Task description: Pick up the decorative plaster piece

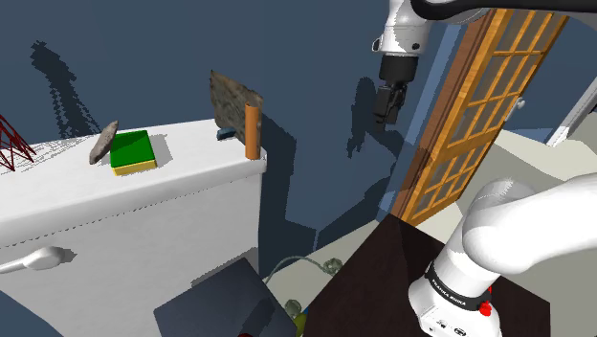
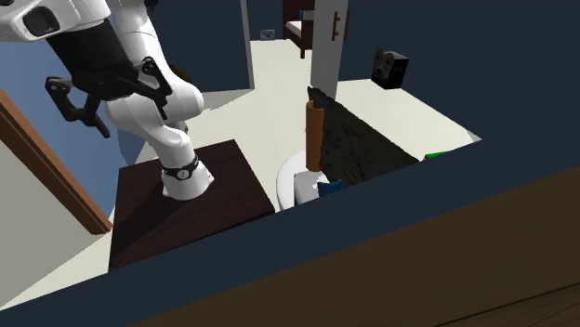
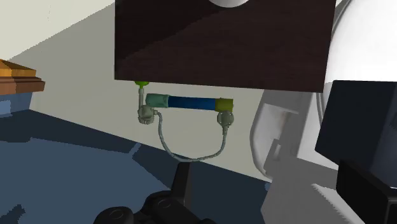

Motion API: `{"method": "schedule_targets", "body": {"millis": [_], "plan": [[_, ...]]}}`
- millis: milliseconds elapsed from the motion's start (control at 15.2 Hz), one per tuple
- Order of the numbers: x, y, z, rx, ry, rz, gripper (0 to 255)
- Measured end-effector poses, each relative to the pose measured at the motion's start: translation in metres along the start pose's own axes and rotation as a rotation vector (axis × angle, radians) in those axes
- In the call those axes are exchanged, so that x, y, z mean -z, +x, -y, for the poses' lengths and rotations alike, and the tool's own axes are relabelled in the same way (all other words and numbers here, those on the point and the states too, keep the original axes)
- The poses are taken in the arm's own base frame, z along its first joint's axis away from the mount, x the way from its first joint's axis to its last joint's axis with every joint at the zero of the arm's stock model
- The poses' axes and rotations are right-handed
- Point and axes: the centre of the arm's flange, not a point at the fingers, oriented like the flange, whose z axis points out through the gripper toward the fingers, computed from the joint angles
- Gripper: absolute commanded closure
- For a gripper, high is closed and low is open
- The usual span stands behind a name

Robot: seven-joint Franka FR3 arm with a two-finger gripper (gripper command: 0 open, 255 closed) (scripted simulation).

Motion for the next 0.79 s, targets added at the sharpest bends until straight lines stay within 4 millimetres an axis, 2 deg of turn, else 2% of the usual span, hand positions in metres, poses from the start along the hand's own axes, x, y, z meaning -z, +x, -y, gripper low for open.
{"method": "schedule_targets", "body": {"millis": [132,264,462,660,792], "plan": [[0.002,0.004,0.004,-0.003,0.001,-0.002,0],[0.006,0.016,0.02,-0.012,0.004,-0.007,0],[0.017,0.039,0.045,-0.03,0.01,-0.017,0],[0.026,0.071,0.07,-0.047,0.016,-0.027,0],[0.034,0.087,0.081,-0.06,0.02,-0.034,0]]}}
